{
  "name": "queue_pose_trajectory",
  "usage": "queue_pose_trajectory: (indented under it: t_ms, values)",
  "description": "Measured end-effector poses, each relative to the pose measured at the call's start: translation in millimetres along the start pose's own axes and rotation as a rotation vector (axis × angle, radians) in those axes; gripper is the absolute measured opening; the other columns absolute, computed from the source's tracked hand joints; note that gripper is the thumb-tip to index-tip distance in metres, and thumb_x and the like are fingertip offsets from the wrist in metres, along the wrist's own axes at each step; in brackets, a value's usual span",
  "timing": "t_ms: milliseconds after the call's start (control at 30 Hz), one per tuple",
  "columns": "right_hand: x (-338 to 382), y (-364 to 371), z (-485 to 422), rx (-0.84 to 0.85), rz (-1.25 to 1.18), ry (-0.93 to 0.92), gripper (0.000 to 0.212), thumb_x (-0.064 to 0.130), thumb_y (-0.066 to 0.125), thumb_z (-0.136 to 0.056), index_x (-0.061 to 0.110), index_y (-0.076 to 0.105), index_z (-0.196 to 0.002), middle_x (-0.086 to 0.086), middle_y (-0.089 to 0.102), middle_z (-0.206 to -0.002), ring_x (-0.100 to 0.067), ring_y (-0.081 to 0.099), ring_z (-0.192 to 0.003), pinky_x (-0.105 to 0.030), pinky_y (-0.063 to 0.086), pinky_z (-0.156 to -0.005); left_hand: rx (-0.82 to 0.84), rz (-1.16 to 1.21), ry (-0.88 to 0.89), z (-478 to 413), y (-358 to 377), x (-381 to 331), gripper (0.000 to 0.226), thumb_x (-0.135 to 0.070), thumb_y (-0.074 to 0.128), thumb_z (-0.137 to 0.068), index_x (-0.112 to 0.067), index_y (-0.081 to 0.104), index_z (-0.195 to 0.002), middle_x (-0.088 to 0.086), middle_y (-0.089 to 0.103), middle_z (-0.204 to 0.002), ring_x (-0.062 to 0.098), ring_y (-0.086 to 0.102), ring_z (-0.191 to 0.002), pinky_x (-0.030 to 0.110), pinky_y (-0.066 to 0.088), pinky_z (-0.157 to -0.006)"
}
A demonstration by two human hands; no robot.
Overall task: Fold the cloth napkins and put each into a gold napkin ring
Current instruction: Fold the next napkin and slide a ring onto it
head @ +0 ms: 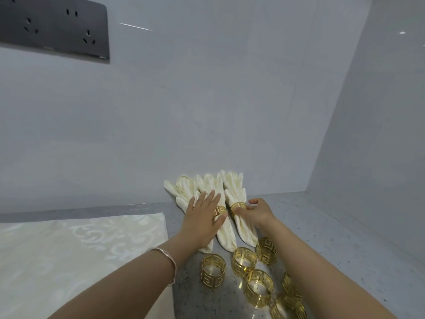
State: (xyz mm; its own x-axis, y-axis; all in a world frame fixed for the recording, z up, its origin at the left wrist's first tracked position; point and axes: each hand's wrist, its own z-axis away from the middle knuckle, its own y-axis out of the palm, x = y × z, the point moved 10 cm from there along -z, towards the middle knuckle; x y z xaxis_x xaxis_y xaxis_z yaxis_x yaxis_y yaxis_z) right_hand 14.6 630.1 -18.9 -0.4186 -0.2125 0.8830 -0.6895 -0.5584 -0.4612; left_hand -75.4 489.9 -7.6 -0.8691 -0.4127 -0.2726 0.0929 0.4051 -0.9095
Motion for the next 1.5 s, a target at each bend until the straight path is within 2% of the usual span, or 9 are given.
queue_pose_trajectory:
  t_ms: [200, 400, 433, 667, 800, 900, 1167, 1333, 1500]
  values:
    - [71, -25, 83, -0.142, -0.021, -0.416, 0.05, 0.02, 0.077, -0.078, 0.014, 0.052, -0.12, 0.001, 0.056, -0.125, -0.011, 0.052, -0.115, -0.02, 0.04, -0.095, 0.013, 0.153, -0.032, 64, -30, 18, 0.062, -0.055, 0.026, -0.098, -0.029, 0.009, -0.152, -0.008, 0.008, -0.16, 0.013, 0.003, -0.148, 0.038, 0.003, -0.12]
    - [77, 38, 204, 0.115, -0.149, -0.582, 0.026, 0.008, 0.07, -0.083, 0.021, 0.066, -0.105, 0.011, 0.066, -0.111, 0.004, 0.06, -0.104, -0.013, 0.044, -0.095, 0.143, 0.037, -0.025, 173, -33, 46, 0.088, -0.077, -0.001, -0.073, -0.037, 0.004, -0.151, -0.02, 0.0, -0.156, 0.002, -0.006, -0.145, 0.025, -0.01, -0.114]
    - [74, 68, 269, 0.179, -0.147, -0.519, 0.025, 0.009, 0.069, -0.084, 0.026, 0.066, -0.103, 0.014, 0.066, -0.109, 0.005, 0.06, -0.103, -0.013, 0.045, -0.093, 0.184, -0.007, -0.037, 245, -61, 55, 0.092, -0.08, -0.006, -0.07, -0.038, 0.003, -0.151, -0.021, -0.001, -0.156, -0.001, -0.007, -0.144, 0.025, -0.011, -0.114]
    - [19, 137, 346, 0.329, 0.165, -0.551, 0.023, 0.034, 0.061, -0.09, 0.038, 0.062, -0.113, 0.028, 0.054, -0.124, 0.013, 0.044, -0.121, -0.02, 0.036, -0.107, 0.261, -0.022, -0.041, 347, -94, 66, 0.095, -0.084, -0.006, -0.067, -0.04, 0.008, -0.15, -0.022, -0.006, -0.153, 0.001, -0.009, -0.144, 0.023, -0.013, -0.113]
    - [9, 149, 400, 0.418, 0.485, -0.727, 0.059, 0.068, 0.036, -0.083, 0.041, 0.046, -0.134, 0.03, 0.028, -0.143, 0.013, 0.015, -0.136, -0.017, 0.013, -0.115, 0.312, -0.033, -0.058, 403, -112, 72, 0.086, -0.082, 0.005, -0.073, -0.042, 0.005, -0.15, -0.022, -0.01, -0.152, 0.002, -0.012, -0.144, 0.027, -0.014, -0.114]
    - [1, 151, 442, 0.512, 0.577, -0.789, 0.057, 0.067, 0.038, -0.086, 0.046, 0.037, -0.139, 0.032, 0.017, -0.147, 0.015, 0.006, -0.137, -0.013, 0.007, -0.113, 0.366, -0.039, -0.041, 442, -123, 70, 0.083, -0.083, 0.014, -0.076, -0.046, 0.003, -0.149, -0.025, -0.014, -0.151, -0.002, -0.017, -0.141, 0.029, -0.014, -0.115]
    - [10, 134, 483, 0.503, 0.675, -0.867, 0.057, 0.071, 0.037, -0.08, 0.045, 0.051, -0.13, 0.027, 0.039, -0.142, 0.011, 0.027, -0.133, -0.008, 0.02, -0.108, 0.382, 0.037, -0.015, 485, -137, 64, 0.084, -0.085, 0.037, -0.075, -0.052, 0.009, -0.147, -0.026, -0.006, -0.155, -0.004, -0.014, -0.142, 0.029, -0.011, -0.117]
    - [21, 133, 493, 0.437, 0.777, -0.976, 0.037, 0.045, 0.045, -0.096, 0.032, 0.059, -0.128, 0.018, 0.051, -0.136, 0.002, 0.045, -0.126, -0.009, 0.027, -0.103, 0.341, 0.082, -0.026, 490, -143, 65, 0.075, -0.079, 0.041, -0.079, -0.051, 0.019, -0.146, -0.025, 0.008, -0.156, -0.004, -0.003, -0.144, 0.029, -0.003, -0.12]
    - [37, 123, 485, 0.336, 0.565, -0.868, 0.016, 0.028, 0.056, -0.093, 0.023, 0.071, -0.097, 0.01, 0.072, -0.091, -0.006, 0.064, -0.081, -0.025, 0.046, -0.07, 0.325, 0.071, -0.039, 498, -160, 65, 0.061, -0.07, 0.043, -0.085, -0.047, 0.034, -0.142, -0.027, 0.025, -0.15, -0.005, 0.017, -0.141, 0.024, 0.015, -0.117]
